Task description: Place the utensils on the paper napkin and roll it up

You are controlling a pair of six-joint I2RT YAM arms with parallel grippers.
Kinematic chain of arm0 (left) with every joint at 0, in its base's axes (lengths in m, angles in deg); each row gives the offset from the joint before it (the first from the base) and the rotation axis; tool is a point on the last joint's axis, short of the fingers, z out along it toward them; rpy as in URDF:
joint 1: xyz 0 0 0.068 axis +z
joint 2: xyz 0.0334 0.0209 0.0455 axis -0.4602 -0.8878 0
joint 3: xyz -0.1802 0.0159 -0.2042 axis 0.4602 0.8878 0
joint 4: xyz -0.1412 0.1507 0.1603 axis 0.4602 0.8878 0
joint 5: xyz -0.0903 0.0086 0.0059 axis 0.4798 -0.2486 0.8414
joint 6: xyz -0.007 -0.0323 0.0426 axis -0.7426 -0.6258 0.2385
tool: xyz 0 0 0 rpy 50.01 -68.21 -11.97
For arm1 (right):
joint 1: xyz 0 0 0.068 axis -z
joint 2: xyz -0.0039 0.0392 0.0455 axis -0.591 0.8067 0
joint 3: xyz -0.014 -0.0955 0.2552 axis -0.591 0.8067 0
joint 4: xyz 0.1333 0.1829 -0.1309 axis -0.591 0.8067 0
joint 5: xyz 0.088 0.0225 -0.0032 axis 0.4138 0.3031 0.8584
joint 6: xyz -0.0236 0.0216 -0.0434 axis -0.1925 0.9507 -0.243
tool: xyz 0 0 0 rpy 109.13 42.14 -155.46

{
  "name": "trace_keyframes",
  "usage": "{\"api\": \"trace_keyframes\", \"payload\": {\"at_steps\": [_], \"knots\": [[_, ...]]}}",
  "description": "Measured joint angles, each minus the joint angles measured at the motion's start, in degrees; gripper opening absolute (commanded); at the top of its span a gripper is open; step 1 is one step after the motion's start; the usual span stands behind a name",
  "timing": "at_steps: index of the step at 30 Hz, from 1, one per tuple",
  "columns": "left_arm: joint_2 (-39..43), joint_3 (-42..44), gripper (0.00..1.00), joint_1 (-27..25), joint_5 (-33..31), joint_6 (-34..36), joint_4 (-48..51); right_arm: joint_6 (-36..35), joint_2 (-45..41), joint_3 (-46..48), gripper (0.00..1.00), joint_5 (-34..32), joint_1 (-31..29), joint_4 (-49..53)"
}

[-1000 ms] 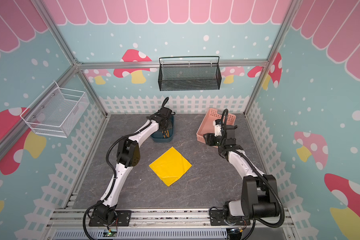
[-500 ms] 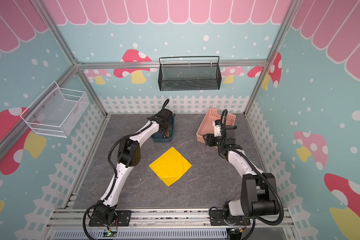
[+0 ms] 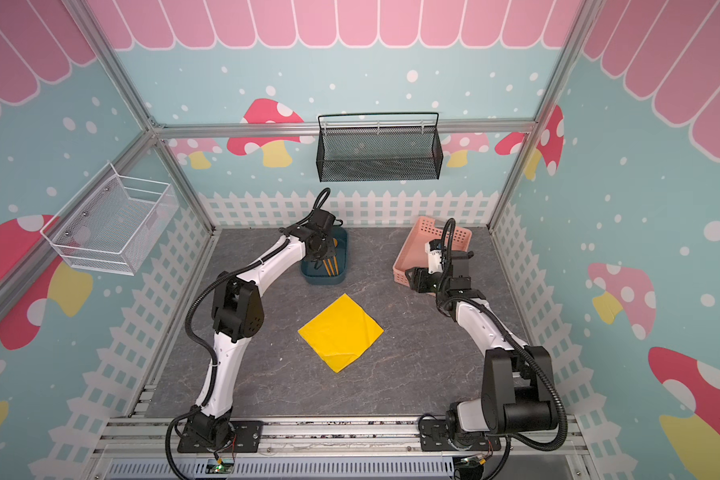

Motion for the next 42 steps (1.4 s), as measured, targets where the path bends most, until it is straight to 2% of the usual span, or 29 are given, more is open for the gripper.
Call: {"api": "trace_keyframes", "payload": {"at_steps": [13, 29, 42], "knots": [[0.0, 2.1, 0.26, 1.0, 4.1, 0.9, 3.5, 0.4, -1.7, 0.3, 0.65, 0.0, 0.0, 0.1], [0.2, 10.7, 0.26, 3.4, 5.6, 1.1, 4.2, 1.0, -2.9, 0.4, 0.64, 0.2, 0.0, 0.2], [8.6, 21.8, 0.26, 5.5, 5.5, 1.0, 2.1, 1.4, -3.0, 0.6, 0.65, 0.7, 0.0, 0.2]]}}
